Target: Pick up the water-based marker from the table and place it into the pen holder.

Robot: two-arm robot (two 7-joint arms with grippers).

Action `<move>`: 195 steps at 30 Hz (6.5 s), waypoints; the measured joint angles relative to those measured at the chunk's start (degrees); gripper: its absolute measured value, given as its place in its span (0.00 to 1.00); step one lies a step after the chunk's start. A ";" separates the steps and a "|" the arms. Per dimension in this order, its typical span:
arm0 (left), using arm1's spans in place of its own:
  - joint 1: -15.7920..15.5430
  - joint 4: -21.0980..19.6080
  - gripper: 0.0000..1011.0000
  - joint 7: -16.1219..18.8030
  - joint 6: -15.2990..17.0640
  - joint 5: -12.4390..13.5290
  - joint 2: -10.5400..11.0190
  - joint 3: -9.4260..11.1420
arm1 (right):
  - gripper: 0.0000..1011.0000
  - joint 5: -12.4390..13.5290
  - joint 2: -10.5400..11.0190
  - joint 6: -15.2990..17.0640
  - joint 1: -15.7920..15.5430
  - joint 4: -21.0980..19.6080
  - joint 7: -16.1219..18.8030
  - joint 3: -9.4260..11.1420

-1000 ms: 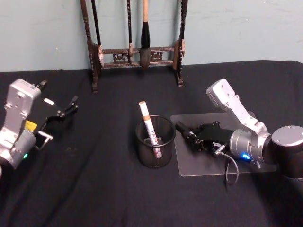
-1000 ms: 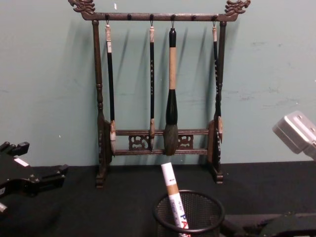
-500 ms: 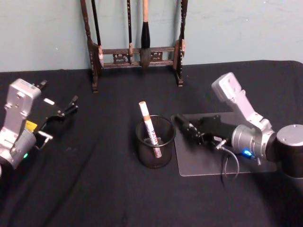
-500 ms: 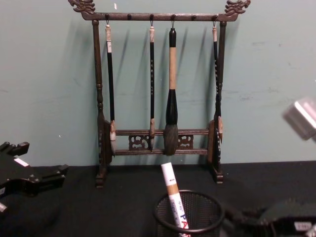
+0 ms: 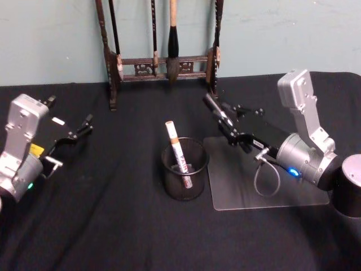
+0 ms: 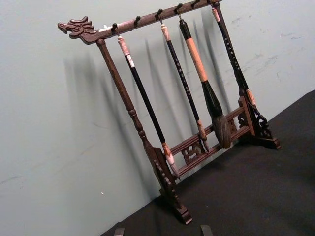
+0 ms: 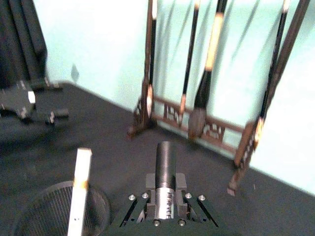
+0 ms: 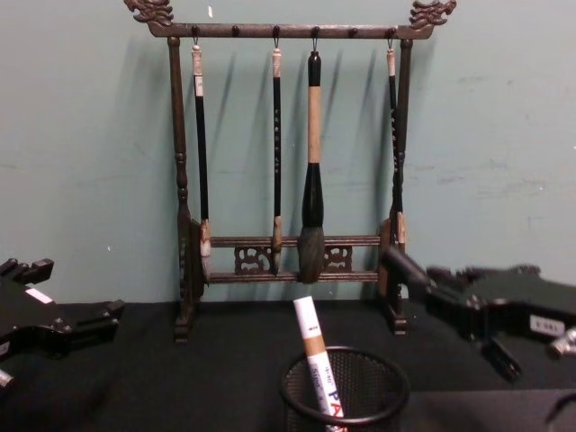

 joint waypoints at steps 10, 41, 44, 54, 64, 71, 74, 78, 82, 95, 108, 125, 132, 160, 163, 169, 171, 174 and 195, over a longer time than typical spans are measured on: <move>0.00 0.00 0.99 0.00 0.00 0.00 0.00 0.00 | 0.23 1.46 -3.43 -7.44 -0.16 -0.14 0.56 -0.39; 0.00 0.00 0.99 0.00 0.00 0.00 0.00 0.00 | 0.23 3.73 -9.05 -10.31 2.26 6.60 3.11 -5.43; 0.00 0.00 0.99 0.00 0.00 0.00 0.00 0.00 | 0.23 3.73 -9.23 -10.52 2.22 7.02 3.06 -5.58; 0.00 0.00 0.99 0.00 0.00 0.00 0.00 0.00 | 0.23 3.26 -9.49 -11.57 1.54 7.91 2.94 -5.95; 0.00 0.00 0.99 0.00 0.00 0.00 0.00 0.00 | 0.23 2.40 -9.46 -12.10 0.94 8.10 2.72 -6.07; 0.00 0.00 0.99 0.00 0.00 0.00 0.00 0.00 | 0.23 1.84 -9.37 -12.50 0.78 7.97 2.44 -6.06; 0.00 0.00 0.99 0.00 0.00 0.00 0.00 0.00 | 0.23 1.86 -9.37 -12.49 0.78 7.96 2.46 -6.05; 0.00 0.00 0.99 0.00 0.00 0.00 0.00 0.00 | 0.24 1.91 -9.37 -12.45 0.79 7.94 2.48 -6.03; 0.00 0.00 0.99 0.00 0.00 0.00 0.00 0.00 | 0.36 1.96 -9.37 -12.40 0.80 7.94 2.50 -6.01; 0.00 0.00 0.99 0.00 0.00 0.00 0.00 0.00 | 0.75 2.06 -9.37 -12.27 0.85 7.94 2.58 -6.02; 0.00 0.00 0.99 0.00 0.00 0.00 0.00 0.00 | 0.99 2.51 -8.32 -10.17 1.00 5.50 1.66 -4.43; 0.00 0.00 0.99 0.00 0.00 0.00 0.00 0.00 | 0.99 0.23 -3.49 -5.26 -2.07 -0.37 -7.02 4.36; 0.00 0.00 0.99 0.00 0.00 0.00 0.00 0.00 | 0.99 -1.53 -2.77 -3.98 -3.72 0.27 -8.85 6.34; 0.00 0.00 0.99 0.00 0.00 0.00 0.00 0.00 | 0.99 -5.17 -4.58 -2.95 -4.94 5.83 -9.06 7.49; 0.00 0.00 0.99 0.00 0.00 0.00 0.00 0.00 | 0.99 -5.09 -4.56 -2.96 -4.92 5.76 -9.03 7.47; 0.00 0.00 0.99 0.00 0.00 0.00 0.00 0.00 | 0.99 -4.96 -4.52 -2.99 -4.89 5.65 -8.99 7.43; 0.00 0.00 0.99 0.00 0.00 0.00 0.00 0.00 | 0.99 -4.94 -4.51 -2.99 -4.88 5.64 -8.98 7.42; 0.00 0.00 0.99 0.00 0.00 0.00 0.00 0.00 | 0.99 -4.90 -4.50 -3.01 -4.86 5.62 -8.95 7.41; 0.00 0.00 0.99 0.00 0.00 0.00 0.00 0.00 | 0.99 -4.78 -4.46 -3.02 -4.86 5.52 -8.92 7.38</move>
